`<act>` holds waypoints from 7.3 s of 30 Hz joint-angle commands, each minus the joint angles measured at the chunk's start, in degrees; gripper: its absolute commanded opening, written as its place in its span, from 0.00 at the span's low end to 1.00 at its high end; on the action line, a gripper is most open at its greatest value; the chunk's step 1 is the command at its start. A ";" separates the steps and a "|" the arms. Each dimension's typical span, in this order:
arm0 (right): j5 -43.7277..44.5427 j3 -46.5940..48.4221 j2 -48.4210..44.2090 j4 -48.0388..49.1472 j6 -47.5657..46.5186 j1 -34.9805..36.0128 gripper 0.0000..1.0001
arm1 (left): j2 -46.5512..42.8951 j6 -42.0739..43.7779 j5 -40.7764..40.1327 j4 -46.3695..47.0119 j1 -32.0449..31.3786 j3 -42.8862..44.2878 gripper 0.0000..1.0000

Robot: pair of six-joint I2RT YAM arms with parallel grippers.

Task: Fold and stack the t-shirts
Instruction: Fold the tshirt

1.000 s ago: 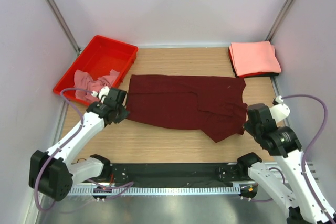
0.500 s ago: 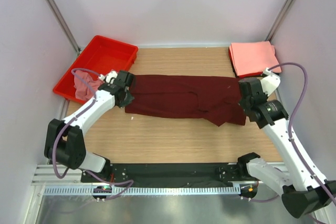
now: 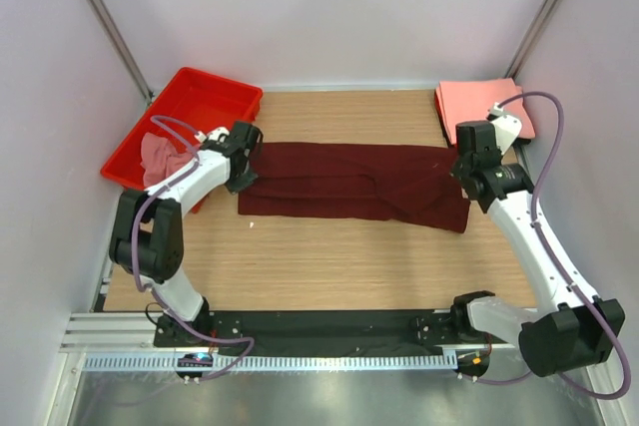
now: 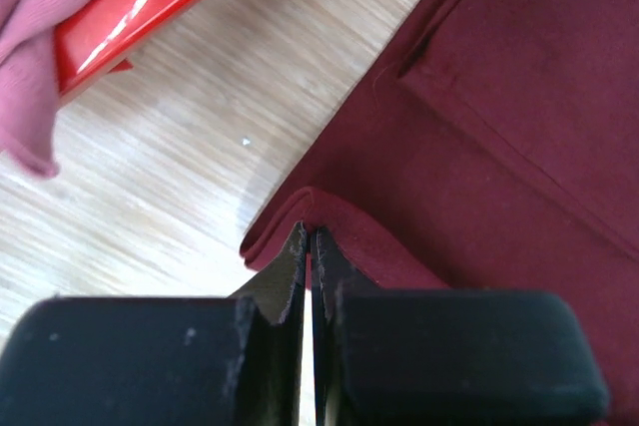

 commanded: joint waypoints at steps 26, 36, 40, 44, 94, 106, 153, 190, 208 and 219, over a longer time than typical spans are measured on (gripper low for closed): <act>-5.75 7.69 17.57 7.72 -2.81 -5.03 0.01 | 14.05 -0.05 -9.18 -7.64 0.59 17.13 0.00; -7.43 11.30 22.93 6.76 -3.08 -5.20 0.01 | 10.12 1.88 -10.33 -10.20 0.59 17.76 0.38; -7.69 12.53 25.22 5.53 -2.64 -5.47 0.01 | 3.96 4.17 -7.35 -6.78 -0.28 13.01 0.41; -8.48 13.41 27.06 6.23 -2.90 -6.34 0.01 | -0.01 6.28 -2.69 -3.52 -0.90 8.18 0.41; -24.21 -6.89 27.42 19.58 31.20 -1.25 0.55 | -4.05 5.67 6.46 6.68 -4.06 -6.86 0.41; -23.77 -7.86 29.97 24.07 33.57 -0.46 0.52 | -4.75 5.31 6.11 6.33 -4.68 -5.98 0.41; -49.08 21.05 47.71 13.62 -15.02 -17.60 0.39 | 8.96 9.80 31.16 16.53 -16.54 16.35 0.40; -49.61 25.01 53.26 17.30 -30.41 -20.23 0.44 | 8.78 10.50 33.09 18.99 -16.63 9.75 0.40; -51.63 23.96 51.86 19.50 -30.85 -20.23 0.08 | 9.13 10.15 33.18 19.25 -16.98 9.75 0.40; -52.60 20.71 45.61 23.63 -33.13 -18.13 0.01 | 9.83 9.71 33.44 19.51 -17.51 9.84 0.40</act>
